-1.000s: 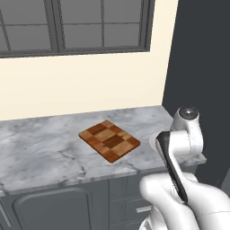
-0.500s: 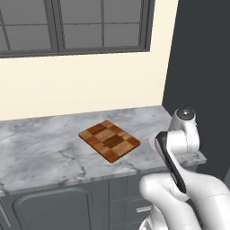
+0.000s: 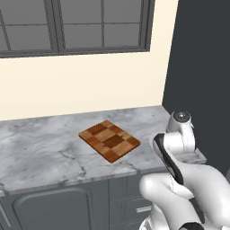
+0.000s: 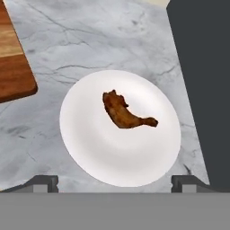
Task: Pick the chicken drumstick from the plate and place it on the cutting board. Then pick the condiment bottle from the cabinet and place it next to the cutting board.
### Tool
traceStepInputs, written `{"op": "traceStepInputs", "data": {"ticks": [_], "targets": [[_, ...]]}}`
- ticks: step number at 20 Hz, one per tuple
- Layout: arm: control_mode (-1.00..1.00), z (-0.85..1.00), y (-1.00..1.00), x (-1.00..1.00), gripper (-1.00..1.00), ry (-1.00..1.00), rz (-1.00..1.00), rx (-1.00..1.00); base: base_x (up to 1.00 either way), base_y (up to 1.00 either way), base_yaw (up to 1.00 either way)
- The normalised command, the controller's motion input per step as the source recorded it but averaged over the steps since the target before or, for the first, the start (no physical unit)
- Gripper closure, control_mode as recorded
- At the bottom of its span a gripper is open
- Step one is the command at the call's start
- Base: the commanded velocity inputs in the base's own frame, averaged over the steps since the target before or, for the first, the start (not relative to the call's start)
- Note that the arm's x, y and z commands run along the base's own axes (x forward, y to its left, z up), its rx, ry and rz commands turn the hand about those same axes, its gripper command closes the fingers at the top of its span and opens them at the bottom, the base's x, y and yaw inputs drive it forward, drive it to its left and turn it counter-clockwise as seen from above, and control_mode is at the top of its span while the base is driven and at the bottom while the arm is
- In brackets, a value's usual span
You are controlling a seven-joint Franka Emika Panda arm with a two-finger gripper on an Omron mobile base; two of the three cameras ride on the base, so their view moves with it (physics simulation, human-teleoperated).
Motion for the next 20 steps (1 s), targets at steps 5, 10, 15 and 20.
{"op": "traceStepInputs", "data": {"ticks": [5, 10, 15, 20], "targets": [[-1.0, -0.14, -0.05, 0.27, -1.0, 0.0, 0.0, 0.0, 0.0, 0.0, 0.0], [-1.0, -0.13, -0.05, 0.22, -1.0, 0.0, 0.0, 0.0, 0.0, 0.0, 0.0], [-1.0, -0.14, -0.05, 0.17, -1.0, 0.0, 0.0, 0.01, 0.0, 0.0, 0.0], [-1.0, -0.15, -0.05, 0.13, -1.0, 0.01, 0.0, 0.01, 0.0, 0.0, 0.0]]}}
